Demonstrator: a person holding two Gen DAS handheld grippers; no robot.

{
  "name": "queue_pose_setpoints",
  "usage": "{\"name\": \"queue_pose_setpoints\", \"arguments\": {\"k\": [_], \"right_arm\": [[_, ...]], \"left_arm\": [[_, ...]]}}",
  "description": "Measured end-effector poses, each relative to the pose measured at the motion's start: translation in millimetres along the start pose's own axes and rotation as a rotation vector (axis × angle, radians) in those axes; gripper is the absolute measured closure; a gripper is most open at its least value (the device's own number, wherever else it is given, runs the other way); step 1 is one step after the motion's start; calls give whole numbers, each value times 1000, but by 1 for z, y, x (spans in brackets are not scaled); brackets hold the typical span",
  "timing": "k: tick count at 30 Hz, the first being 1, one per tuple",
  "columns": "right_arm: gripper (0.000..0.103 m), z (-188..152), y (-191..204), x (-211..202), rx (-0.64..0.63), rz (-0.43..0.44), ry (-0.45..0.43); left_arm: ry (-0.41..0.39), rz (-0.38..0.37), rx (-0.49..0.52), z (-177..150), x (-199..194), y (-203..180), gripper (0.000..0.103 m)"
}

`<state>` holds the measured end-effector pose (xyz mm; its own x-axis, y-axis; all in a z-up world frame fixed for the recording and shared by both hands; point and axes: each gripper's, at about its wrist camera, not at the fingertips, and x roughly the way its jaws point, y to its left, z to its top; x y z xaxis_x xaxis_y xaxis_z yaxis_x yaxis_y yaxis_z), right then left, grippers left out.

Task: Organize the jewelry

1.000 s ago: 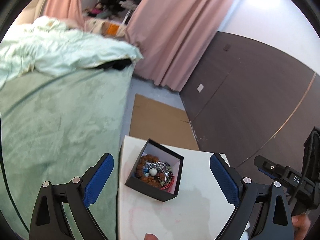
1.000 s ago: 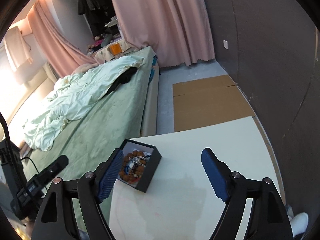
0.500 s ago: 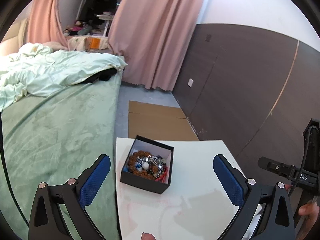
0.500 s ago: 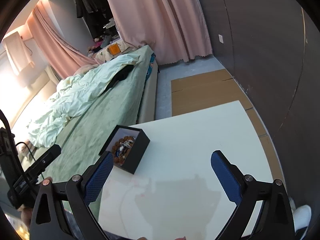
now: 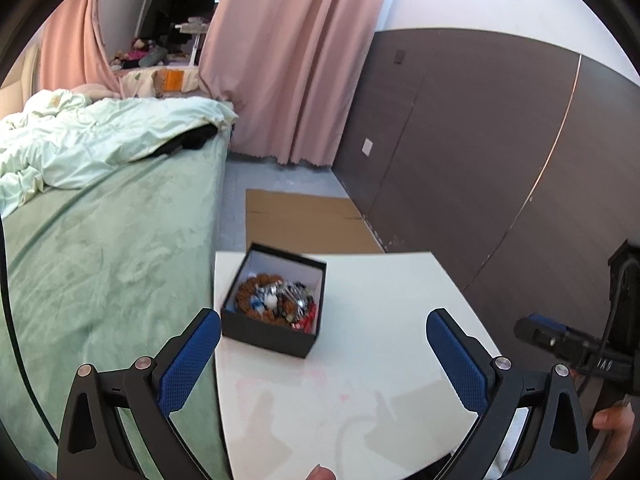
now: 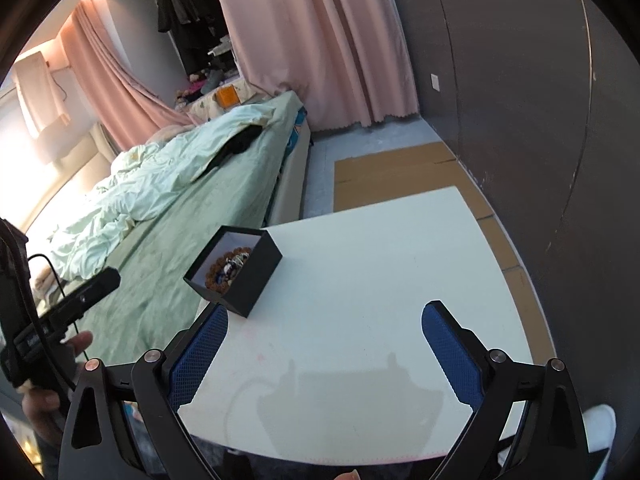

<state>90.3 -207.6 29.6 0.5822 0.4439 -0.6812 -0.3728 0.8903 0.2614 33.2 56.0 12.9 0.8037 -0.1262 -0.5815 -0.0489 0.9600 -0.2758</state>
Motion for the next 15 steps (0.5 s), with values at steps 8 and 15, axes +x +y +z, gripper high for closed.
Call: {"name": "queue_pose_setpoints", "arguments": {"k": [8, 15], "right_arm": [[5, -5, -4, -7, -19, 14, 8], [5, -12, -4, -9, -30, 11, 25]], "left_arm": [[-9, 27, 70, -11, -2, -16, 1], [-6, 19, 67, -14, 1, -21, 1]]}}
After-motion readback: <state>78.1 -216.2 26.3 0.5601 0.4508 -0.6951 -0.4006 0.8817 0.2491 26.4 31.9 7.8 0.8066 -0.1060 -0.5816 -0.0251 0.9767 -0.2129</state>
